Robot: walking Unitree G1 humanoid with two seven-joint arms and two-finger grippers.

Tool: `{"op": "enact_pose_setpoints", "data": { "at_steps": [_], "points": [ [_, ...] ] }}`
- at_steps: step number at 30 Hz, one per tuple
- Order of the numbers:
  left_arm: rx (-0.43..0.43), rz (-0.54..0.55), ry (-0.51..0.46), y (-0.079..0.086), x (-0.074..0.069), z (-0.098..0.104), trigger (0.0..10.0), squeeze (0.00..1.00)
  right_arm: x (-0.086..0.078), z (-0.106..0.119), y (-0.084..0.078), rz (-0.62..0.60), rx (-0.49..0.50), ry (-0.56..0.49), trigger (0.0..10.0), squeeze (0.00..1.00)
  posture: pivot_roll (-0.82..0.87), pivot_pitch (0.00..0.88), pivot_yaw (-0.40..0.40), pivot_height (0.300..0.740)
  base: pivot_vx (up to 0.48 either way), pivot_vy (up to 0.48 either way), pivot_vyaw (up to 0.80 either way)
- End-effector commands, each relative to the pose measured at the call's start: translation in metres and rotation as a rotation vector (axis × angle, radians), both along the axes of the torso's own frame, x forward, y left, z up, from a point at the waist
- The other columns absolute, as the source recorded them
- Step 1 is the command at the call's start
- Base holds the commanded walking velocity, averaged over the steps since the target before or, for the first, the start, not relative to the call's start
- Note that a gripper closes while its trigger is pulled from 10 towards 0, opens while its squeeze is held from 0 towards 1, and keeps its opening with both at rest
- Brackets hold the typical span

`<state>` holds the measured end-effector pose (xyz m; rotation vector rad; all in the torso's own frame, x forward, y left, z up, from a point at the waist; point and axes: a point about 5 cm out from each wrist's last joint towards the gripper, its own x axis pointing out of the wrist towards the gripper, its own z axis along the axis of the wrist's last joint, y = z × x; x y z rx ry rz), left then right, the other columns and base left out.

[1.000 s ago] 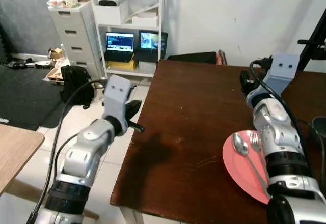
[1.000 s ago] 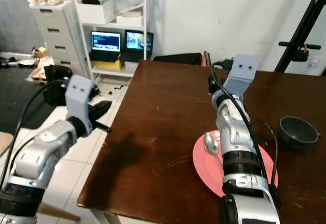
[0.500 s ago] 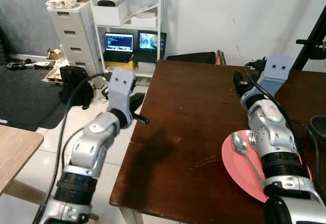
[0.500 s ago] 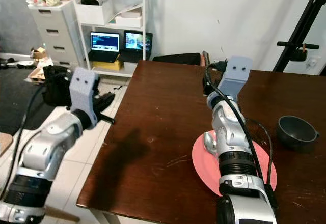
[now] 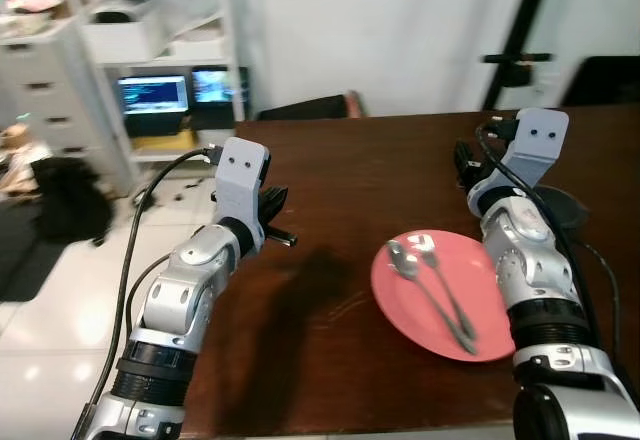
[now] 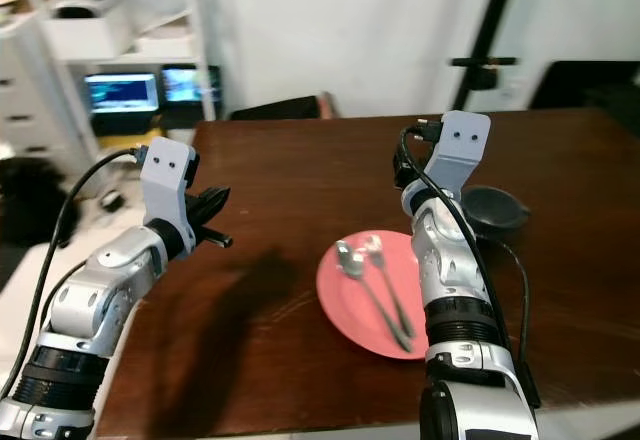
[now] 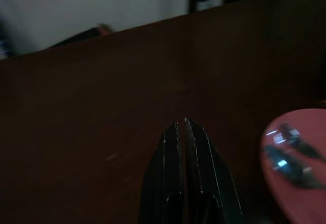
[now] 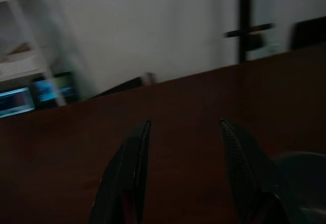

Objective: Setting the table

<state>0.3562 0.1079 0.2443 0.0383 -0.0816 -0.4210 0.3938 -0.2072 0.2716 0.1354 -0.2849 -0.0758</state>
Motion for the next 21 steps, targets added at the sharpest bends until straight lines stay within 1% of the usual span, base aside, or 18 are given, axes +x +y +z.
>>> {"op": "enact_pose_setpoints", "data": {
  "at_steps": [1,17,21],
  "points": [
    [0.004,0.011,0.024,0.002,0.0013,-0.0036,10.0,0.0,0.0004,-0.005,-0.0011,-0.004,0.0,0.026,10.0,0.0,-0.02,0.085,0.09,0.74,0.0,0.0,-0.77],
    [0.011,0.016,0.016,0.0015,0.0014,-0.0023,10.0,0.0,0.0003,-0.0035,-0.0012,-0.012,-0.006,0.026,10.0,0.0,-0.02,0.087,0.094,0.74,0.0,0.0,-0.76],
    [0.013,0.007,-0.006,0.0006,0.0006,-0.0005,10.0,0.0,0.0003,-0.0029,-0.0006,-0.013,-0.023,0.026,10.0,0.0,-0.02,0.09,0.094,0.74,0.0,0.0,0.0]
  ]
}}
